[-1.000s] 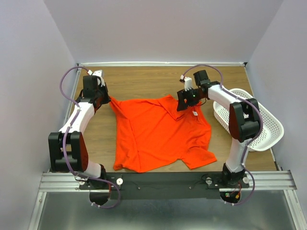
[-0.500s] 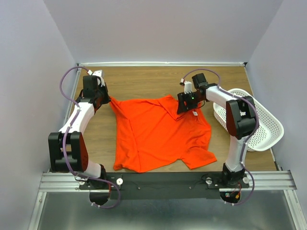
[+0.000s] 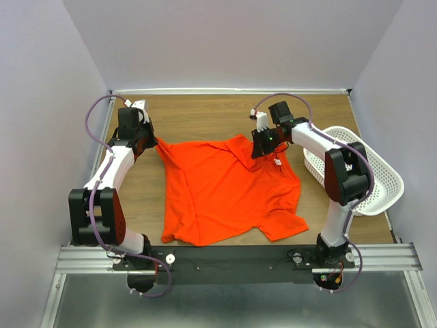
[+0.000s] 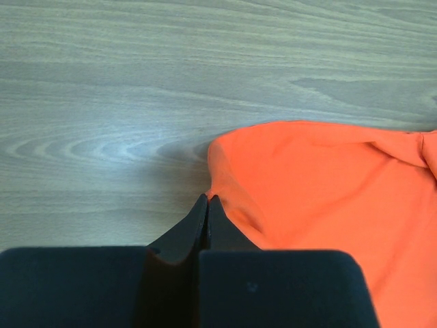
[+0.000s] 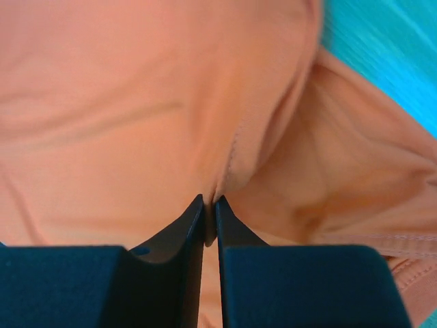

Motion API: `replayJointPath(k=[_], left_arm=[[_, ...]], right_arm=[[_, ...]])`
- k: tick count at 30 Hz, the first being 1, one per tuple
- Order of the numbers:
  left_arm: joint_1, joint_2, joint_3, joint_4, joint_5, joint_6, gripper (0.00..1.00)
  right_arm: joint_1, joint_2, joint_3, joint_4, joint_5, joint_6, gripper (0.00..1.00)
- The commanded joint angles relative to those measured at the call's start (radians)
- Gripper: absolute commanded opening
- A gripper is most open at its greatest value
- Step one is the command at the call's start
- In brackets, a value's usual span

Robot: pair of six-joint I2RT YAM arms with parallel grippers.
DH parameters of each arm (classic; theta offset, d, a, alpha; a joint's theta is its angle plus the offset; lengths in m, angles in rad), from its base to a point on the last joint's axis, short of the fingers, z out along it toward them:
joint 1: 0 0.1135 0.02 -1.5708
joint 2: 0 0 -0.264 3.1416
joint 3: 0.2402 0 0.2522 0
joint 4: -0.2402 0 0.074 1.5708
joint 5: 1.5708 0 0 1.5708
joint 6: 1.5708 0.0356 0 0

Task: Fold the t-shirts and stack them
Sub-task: Flatten the tshirt out

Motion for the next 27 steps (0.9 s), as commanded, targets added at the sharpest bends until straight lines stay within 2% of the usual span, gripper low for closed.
replayJointPath(k=[1, 4, 5, 6, 9, 15, 27], left_arm=[[-0.008, -0.025, -0.011, 0.009, 0.012, 0.011, 0.0], [-0.007, -0.023, -0.011, 0.011, 0.011, 0.012, 0.0], [-0.007, -0.02, -0.011, 0.009, 0.007, 0.012, 0.0], [-0.007, -0.022, -0.011, 0.011, 0.007, 0.012, 0.0], [-0.007, -0.02, -0.011, 0.009, 0.007, 0.011, 0.0], [-0.008, -0.019, -0.011, 0.009, 0.007, 0.01, 0.0], [-0.007, -0.02, -0.01, 0.008, 0.009, 0.012, 0.0]], right_arm=[[0.082, -0.087, -0.002, 0.002, 0.037, -0.081, 0.18], [0.168, -0.101, -0.027, -0.003, 0.048, -0.13, 0.33], [0.19, -0.105, -0.048, -0.005, 0.048, -0.156, 0.44], [0.226, -0.107, -0.058, -0.008, 0.04, -0.167, 0.5], [0.247, -0.11, -0.073, -0.009, 0.0, -0.179, 0.57], [0.23, -0.118, -0.042, 0.0, 0.121, -0.141, 0.61], [0.231, -0.007, -0.022, 0.011, 0.143, -0.066, 0.59]])
